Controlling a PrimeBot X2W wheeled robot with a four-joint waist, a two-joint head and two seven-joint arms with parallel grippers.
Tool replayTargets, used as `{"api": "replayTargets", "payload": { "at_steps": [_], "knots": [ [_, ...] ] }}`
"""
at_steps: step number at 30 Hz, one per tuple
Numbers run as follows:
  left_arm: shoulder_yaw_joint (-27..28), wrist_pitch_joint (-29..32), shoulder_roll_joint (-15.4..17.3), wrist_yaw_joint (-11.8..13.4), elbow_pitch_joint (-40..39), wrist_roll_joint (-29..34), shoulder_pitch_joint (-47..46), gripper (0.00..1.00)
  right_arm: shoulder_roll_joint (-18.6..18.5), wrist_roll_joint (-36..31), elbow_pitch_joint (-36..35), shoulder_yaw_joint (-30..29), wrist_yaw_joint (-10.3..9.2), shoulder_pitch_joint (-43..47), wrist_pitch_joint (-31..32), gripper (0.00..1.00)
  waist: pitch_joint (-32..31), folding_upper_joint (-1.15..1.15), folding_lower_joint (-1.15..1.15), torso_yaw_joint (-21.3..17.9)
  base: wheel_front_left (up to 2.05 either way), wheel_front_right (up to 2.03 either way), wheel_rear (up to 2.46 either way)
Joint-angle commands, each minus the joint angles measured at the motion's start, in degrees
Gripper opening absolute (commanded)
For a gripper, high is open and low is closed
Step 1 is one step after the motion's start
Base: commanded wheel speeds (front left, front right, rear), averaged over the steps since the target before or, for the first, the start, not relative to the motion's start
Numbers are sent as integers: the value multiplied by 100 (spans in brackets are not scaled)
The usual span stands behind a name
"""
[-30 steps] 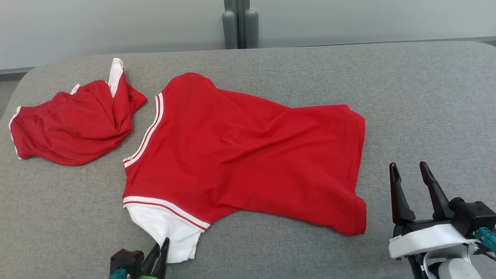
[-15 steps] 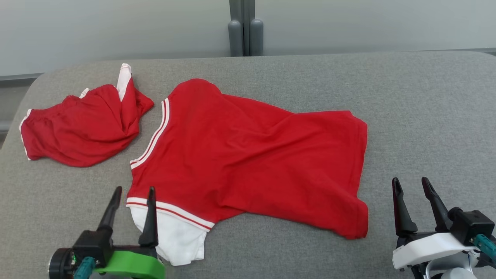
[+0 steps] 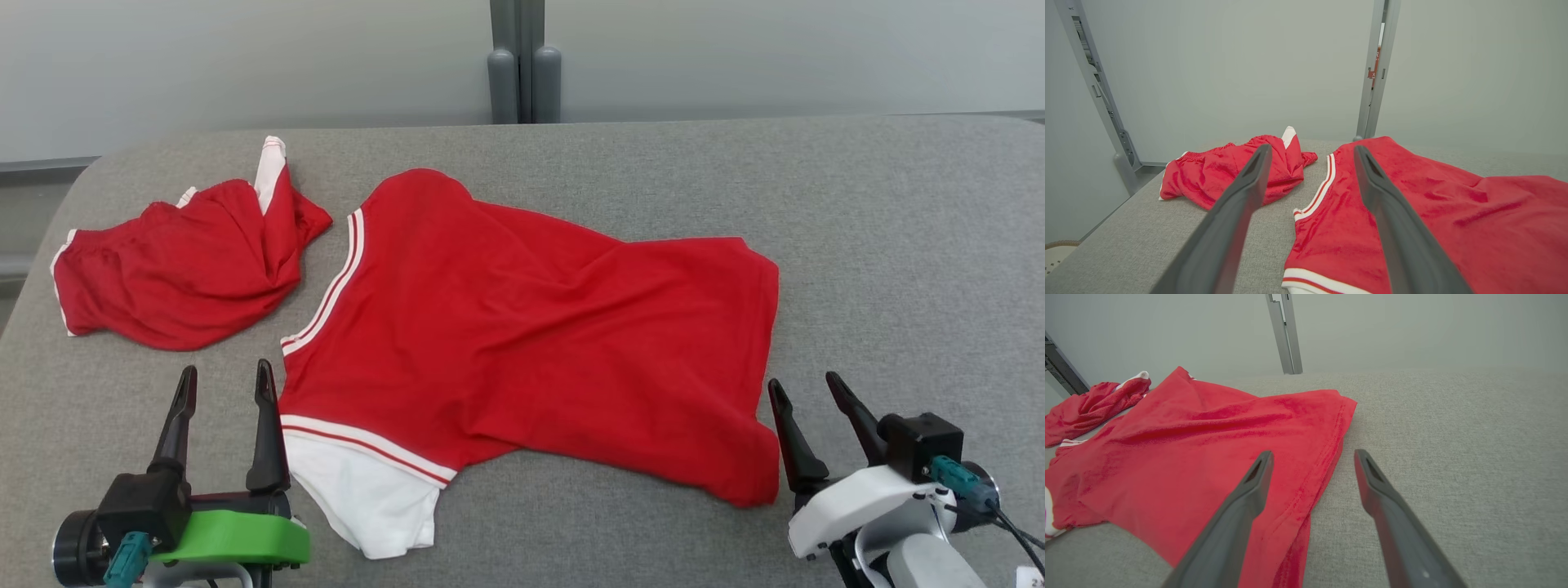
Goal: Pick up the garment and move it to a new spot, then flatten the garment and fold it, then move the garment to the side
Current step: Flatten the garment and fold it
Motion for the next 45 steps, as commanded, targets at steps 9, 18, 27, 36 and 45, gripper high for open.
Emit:
{"api": "replayTargets", "payload": {
  "at_steps": [9, 18, 27, 36, 45],
  "knots": [
    [107, -18, -156, -238, 119, 166, -161, 100, -269, 76, 1164, 197, -8, -1133, 463, 100, 181, 0, 0, 284, 0, 0, 0],
    [-10, -18, -191, -271, 208, 58, -255, 100, -398, 318, 2482, 385, -9, -1865, 450, 31, 382, 0, 0, 601, 0, 0, 0],
    [-94, -18, -191, -224, 266, -25, -348, 100, -595, 641, 2763, 572, -8, -2520, -8, 0, 542, 0, 0, 583, 0, 0, 0],
    [-311, -19, -188, -199, 372, -143, -429, 100, -940, 786, 2936, 579, -9, -3709, -121, 0, 612, 0, 0, 684, 0, 0, 0],
    [-447, -18, -188, -146, 452, -212, -366, 100, -885, 850, 3917, 764, -8, -4184, -79, 100, 626, 0, 0, 773, 0, 0, 0]
  ]
}}
